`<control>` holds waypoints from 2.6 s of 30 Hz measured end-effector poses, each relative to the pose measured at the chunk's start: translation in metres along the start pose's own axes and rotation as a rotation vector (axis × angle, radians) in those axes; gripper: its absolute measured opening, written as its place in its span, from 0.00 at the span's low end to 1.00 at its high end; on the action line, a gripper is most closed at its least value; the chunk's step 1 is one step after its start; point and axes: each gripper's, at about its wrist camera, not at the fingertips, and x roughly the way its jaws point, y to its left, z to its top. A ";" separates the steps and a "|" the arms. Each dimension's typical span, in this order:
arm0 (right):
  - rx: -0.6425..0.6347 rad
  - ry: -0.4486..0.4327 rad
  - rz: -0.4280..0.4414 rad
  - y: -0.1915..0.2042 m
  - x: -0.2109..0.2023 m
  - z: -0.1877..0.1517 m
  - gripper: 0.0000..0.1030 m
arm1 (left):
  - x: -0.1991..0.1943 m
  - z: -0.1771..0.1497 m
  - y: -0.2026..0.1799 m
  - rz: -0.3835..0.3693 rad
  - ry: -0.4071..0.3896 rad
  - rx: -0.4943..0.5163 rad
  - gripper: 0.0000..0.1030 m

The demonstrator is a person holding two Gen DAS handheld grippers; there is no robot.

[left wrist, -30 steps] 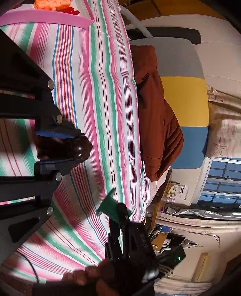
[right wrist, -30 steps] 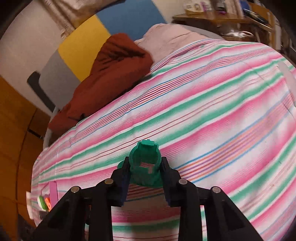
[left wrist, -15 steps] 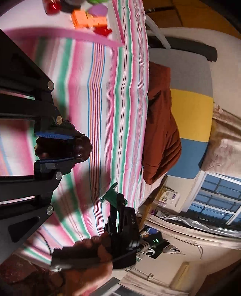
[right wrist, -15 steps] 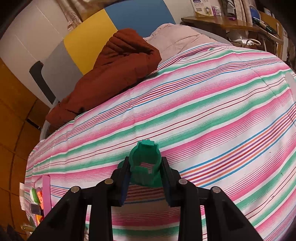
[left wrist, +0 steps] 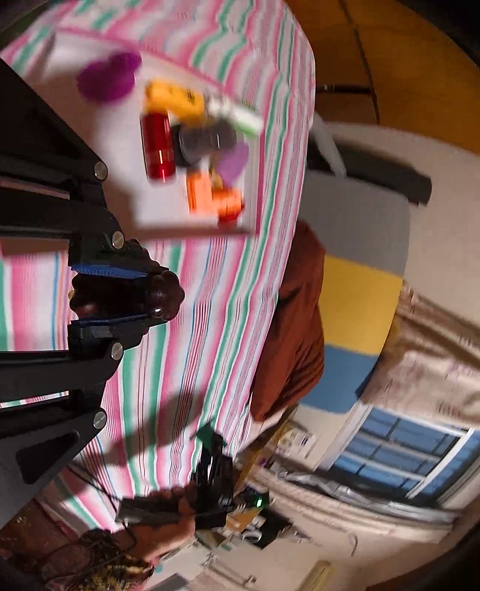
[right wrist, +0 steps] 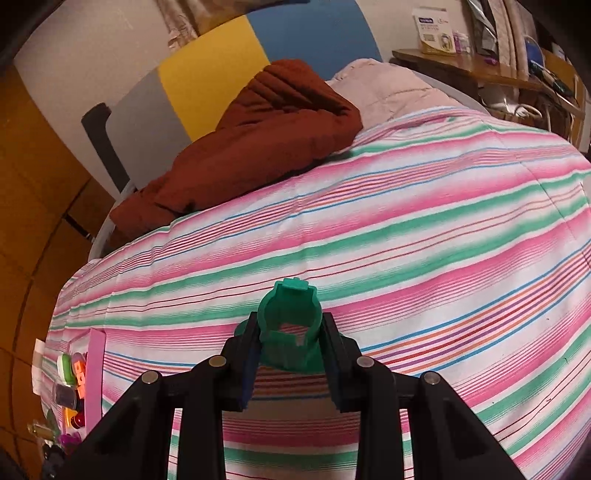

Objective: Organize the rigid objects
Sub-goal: 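Carry the brown brush into the tray and open the left gripper, then carry the teal spool into the tray and open the right gripper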

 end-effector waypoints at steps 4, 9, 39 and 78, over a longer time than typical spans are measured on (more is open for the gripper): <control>-0.029 -0.025 0.012 0.009 -0.005 -0.001 0.29 | -0.010 -0.008 0.033 0.071 0.004 -0.044 0.16; -0.079 -0.043 0.022 0.023 -0.007 -0.004 0.29 | -0.013 -0.018 0.058 0.137 0.022 -0.067 0.16; -0.553 -0.133 0.304 0.185 -0.050 -0.113 0.29 | -0.054 -0.049 0.076 0.167 -0.002 -0.060 0.90; -1.316 0.179 0.405 0.330 0.004 -0.210 0.30 | -0.093 -0.050 0.103 0.394 -0.027 -0.087 1.00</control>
